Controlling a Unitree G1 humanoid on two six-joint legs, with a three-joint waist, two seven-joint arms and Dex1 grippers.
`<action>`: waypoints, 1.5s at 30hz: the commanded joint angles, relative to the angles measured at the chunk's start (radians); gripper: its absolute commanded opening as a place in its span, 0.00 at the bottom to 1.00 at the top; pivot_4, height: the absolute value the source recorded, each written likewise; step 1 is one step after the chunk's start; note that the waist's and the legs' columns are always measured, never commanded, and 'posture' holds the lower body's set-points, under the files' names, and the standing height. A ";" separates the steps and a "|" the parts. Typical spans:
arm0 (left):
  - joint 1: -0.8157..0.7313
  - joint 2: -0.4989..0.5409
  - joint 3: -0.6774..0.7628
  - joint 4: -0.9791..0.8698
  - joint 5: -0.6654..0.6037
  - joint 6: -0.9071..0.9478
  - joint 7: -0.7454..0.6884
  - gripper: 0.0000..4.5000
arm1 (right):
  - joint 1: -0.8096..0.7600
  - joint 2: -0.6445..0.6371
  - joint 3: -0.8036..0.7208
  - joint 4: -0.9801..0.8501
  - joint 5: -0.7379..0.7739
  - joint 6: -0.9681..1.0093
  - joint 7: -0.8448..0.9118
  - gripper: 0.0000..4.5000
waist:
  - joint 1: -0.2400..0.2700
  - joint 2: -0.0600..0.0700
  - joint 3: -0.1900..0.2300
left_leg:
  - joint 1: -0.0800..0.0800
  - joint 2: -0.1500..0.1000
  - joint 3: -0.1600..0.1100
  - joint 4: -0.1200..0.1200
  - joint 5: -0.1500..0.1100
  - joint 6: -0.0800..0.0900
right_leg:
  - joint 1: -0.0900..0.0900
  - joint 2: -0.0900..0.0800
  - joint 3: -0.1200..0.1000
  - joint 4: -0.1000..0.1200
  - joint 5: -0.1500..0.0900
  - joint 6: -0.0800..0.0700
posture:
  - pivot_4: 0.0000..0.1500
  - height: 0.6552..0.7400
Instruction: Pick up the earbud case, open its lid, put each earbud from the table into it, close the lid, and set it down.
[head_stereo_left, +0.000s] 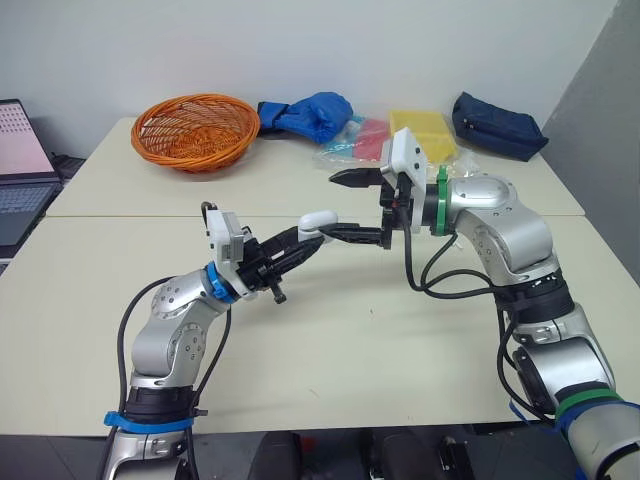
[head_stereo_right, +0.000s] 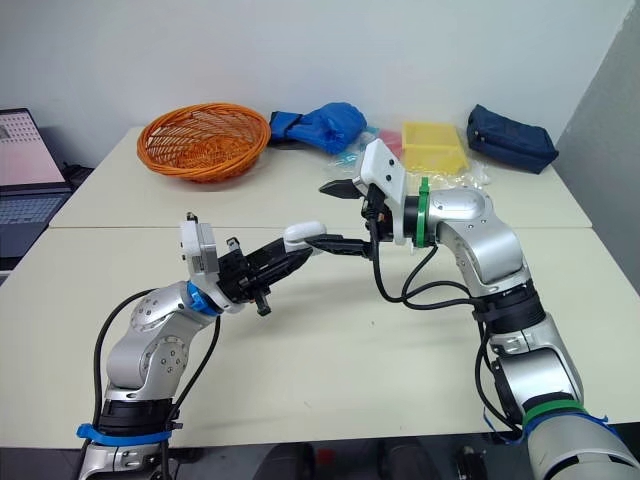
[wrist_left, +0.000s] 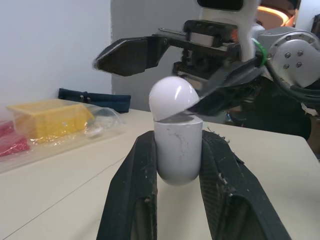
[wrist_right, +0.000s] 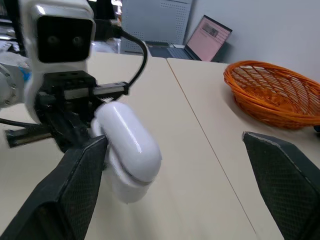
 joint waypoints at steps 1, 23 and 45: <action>-0.008 0.006 -0.004 -0.037 -0.021 -0.019 -0.012 0.17 | -0.028 -0.006 -0.028 -0.019 0.007 0.002 -0.008 0.99 | 0.000 0.000 0.000 | 0.000 0.000 0.000 0.000 0.000 0.000 | 0.000 0.000 0.000 0.000 0.000 0.000 | 1.00 1.00; -0.033 -0.016 0.093 0.074 0.044 -0.153 0.169 0.17 | 0.299 -0.017 -0.223 -0.095 -0.009 0.198 -0.479 0.99 | -0.001 0.000 0.000 | -0.003 0.000 0.000 -0.002 0.000 0.000 | 0.000 -0.001 0.000 -0.006 0.001 0.001 | 1.00 1.00; -0.064 -0.012 0.074 0.070 0.071 -0.176 0.235 0.17 | 0.234 0.305 -0.258 0.528 -0.230 -0.261 -0.940 0.99 | -0.007 0.000 0.000 | -0.002 0.000 0.001 -0.002 0.000 0.000 | -0.001 0.000 0.001 -0.006 0.002 0.002 | 1.00 1.00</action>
